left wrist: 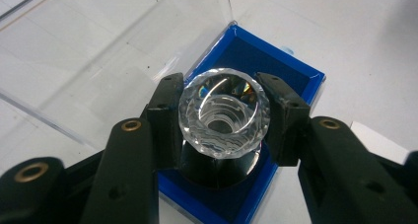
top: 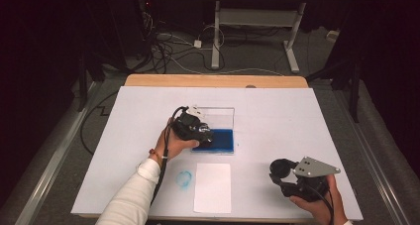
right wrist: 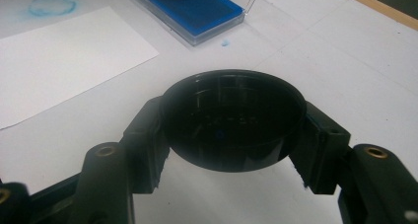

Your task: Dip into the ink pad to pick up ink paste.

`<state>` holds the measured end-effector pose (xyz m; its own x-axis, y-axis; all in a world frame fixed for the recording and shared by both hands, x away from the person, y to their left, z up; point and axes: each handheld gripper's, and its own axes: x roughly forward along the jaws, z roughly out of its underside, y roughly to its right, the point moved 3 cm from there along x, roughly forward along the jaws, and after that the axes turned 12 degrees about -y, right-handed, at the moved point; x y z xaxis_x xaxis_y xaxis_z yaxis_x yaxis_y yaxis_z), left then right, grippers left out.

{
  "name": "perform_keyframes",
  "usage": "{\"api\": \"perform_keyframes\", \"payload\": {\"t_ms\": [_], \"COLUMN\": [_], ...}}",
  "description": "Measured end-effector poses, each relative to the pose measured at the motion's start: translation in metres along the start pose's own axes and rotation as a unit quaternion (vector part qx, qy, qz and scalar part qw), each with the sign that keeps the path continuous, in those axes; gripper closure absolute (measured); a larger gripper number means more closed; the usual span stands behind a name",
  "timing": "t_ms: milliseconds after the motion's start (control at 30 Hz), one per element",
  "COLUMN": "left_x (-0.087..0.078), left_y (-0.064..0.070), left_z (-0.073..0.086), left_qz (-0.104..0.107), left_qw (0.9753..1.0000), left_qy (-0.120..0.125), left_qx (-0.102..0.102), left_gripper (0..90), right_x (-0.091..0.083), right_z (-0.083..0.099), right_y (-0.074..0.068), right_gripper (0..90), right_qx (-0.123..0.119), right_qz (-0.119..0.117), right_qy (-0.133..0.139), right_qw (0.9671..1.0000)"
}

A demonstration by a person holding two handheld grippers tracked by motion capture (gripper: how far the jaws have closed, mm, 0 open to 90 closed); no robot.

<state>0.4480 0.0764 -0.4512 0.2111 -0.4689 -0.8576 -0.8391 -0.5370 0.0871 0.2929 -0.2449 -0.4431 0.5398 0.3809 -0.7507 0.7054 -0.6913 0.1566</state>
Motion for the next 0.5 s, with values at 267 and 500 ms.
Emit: {"api": "perform_keyframes", "payload": {"t_ms": [267,500], "left_x": [0.0005,0.0008], "left_y": [0.0013,0.0033], "left_z": [-0.0004,-0.001], "left_qz": [-0.003,-0.011], "left_qw": [1.0,0.9999], "left_qy": [-0.002,-0.007], "left_qx": [0.002,0.006], "left_gripper": [54.7,54.6], "right_x": [0.0,0.0008], "right_z": [0.0002,-0.0007], "right_y": [0.0005,0.0005], "right_gripper": [38.6,38.6], "right_qx": [0.001,0.001], "right_qz": [-0.002,-0.004], "right_qy": [0.002,0.001], "right_qw": [1.0,1.0]}}
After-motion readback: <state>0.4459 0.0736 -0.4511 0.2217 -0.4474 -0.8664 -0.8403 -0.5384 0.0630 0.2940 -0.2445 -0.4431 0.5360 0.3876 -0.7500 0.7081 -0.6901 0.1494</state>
